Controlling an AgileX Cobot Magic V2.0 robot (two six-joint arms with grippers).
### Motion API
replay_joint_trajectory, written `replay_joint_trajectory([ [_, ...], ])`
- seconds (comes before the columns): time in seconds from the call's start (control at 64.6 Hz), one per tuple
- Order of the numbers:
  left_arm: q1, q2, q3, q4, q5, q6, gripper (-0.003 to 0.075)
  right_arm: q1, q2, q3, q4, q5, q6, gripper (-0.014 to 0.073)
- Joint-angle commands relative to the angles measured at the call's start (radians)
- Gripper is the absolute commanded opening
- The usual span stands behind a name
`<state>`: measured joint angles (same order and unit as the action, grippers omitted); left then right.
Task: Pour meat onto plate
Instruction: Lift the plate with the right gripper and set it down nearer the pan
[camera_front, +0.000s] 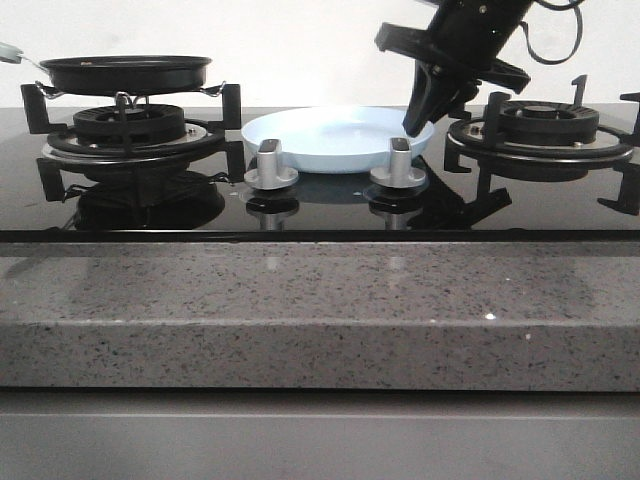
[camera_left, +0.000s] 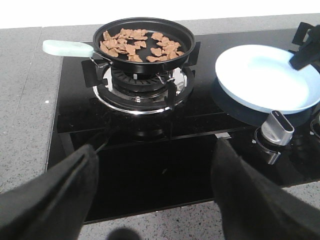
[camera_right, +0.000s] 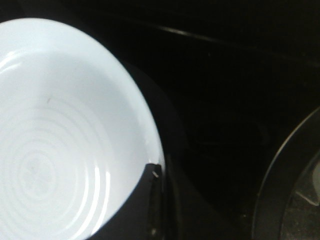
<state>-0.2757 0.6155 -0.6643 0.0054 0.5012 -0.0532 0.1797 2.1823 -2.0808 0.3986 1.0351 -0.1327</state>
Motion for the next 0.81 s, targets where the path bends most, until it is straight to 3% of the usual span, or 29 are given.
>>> replay_joint_trajectory([
  [0.0,-0.005,0.007,-0.029,-0.005,-0.077,-0.002,0.0472,-0.004,-0.112,-0.032,0.057,-0.051,0.001,-0.006],
  [0.263,-0.005,0.007,-0.029,-0.005,-0.077,-0.002,0.0472,0.012,-0.243,0.029,0.057,-0.003,-0.02,-0.006],
  [0.527,-0.005,0.007,-0.029,-0.005,-0.077,-0.002,0.0472,0.089,-0.45,0.318,0.057,-0.126,-0.069,-0.006],
  [0.79,-0.005,0.007,-0.029,-0.005,-0.077,-0.002,0.0472,0.096,-0.563,0.56,0.059,-0.201,-0.074,-0.006],
])
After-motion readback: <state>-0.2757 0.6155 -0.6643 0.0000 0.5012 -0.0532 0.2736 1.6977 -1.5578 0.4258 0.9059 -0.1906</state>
